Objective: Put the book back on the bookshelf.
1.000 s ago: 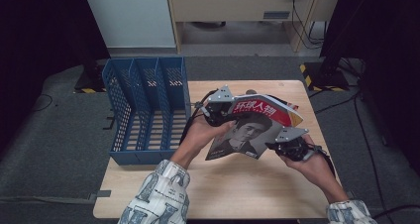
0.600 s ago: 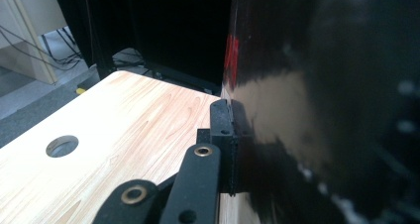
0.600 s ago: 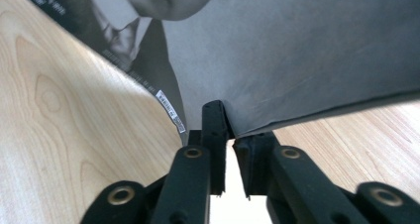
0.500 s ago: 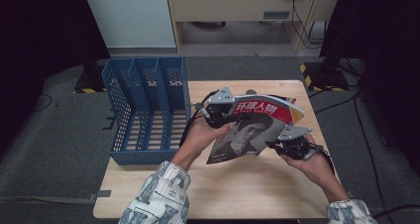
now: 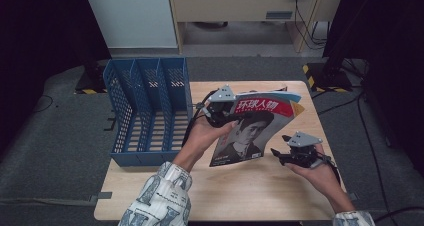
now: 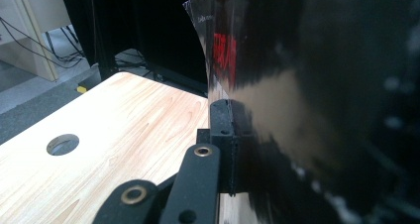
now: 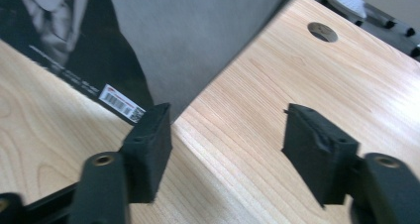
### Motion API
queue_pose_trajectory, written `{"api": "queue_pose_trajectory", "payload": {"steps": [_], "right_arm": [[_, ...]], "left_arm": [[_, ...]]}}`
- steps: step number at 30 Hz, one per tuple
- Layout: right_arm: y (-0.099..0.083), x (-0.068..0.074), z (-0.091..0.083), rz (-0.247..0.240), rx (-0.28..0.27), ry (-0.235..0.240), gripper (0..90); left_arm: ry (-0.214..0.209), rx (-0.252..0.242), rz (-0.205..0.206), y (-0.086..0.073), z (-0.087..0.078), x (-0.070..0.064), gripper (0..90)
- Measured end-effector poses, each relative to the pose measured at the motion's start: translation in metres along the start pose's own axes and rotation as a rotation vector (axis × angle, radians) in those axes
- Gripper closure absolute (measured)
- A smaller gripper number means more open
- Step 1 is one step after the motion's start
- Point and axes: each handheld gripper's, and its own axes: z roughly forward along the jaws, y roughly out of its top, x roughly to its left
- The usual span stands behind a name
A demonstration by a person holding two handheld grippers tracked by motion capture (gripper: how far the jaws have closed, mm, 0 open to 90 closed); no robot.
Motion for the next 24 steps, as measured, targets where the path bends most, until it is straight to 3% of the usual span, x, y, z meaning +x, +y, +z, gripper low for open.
{"api": "queue_pose_trajectory", "payload": {"steps": [4, 9, 15, 22, 24], "right_arm": [[-0.012, 0.004, 0.006, 0.027, 0.006, -0.034, 23.8], [-0.021, 0.007, 0.01, 0.038, 0.061, -0.055, 22.5], [-0.028, 0.006, 0.008, 0.062, 0.082, -0.066, 21.2], [-0.037, 0.004, 0.012, 0.091, 0.115, -0.072, 20.8], [-0.039, 0.004, 0.015, 0.099, 0.125, -0.062, 20.7]], "left_arm": [[0.012, 0.004, -0.013, 0.004, -0.003, 0.0, 86.7], [0.036, 0.018, -0.031, 0.008, -0.005, -0.002, 86.7], [0.055, 0.007, -0.042, 0.011, -0.011, -0.005, 86.7], [0.063, -0.034, -0.093, 0.013, -0.02, -0.003, 86.7], [0.068, -0.059, -0.132, 0.014, -0.022, -0.001, 86.7]]}}
